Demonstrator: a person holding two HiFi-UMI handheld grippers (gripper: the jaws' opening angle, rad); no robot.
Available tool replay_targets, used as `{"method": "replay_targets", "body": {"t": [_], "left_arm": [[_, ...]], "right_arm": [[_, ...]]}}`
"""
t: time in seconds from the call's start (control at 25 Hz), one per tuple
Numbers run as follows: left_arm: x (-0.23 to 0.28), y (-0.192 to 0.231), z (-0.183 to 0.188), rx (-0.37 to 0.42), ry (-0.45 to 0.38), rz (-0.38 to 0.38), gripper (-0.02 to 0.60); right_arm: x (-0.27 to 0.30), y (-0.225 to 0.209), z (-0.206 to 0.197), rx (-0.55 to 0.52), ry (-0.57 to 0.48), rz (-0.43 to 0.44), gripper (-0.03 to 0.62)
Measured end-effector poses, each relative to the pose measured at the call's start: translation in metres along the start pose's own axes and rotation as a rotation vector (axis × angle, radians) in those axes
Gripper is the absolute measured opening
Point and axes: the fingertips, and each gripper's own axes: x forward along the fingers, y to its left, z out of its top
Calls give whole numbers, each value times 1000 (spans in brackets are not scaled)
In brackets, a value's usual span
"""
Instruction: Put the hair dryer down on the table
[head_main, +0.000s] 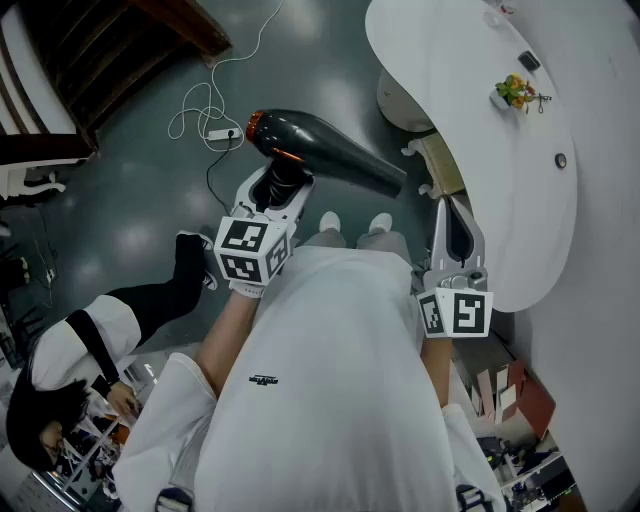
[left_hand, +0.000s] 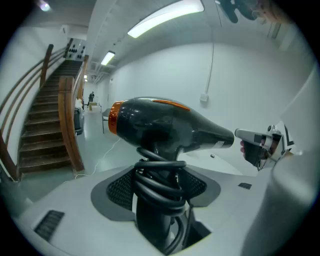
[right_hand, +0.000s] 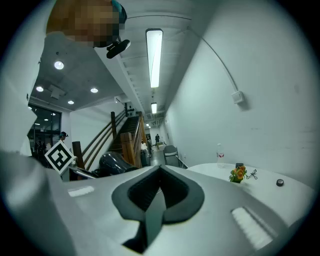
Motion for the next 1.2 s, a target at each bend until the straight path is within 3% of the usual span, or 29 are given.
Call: {"method": "replay_targets", "body": {"t": [0.16,0.36,0.6,0.84,1.2], "left_arm": [[-39,5,13,-23,-58,47,265],[-58,-10,19,-104,-96,82,265],[-52,-41,12,-102,-81,72,265],[-52,-62,4,-93,-79,78,265],[-56,-64,15,-108,-105,99,265]], "right_arm": [[-8,14,1,-12,17,42,12],[-18,10,19,-40,11,88,11],[-40,-20,12,26,-19,47,12],[-52,-28,-9,68,-16,80,12],[-50,-28,-2,70,-26,96,12]]}}
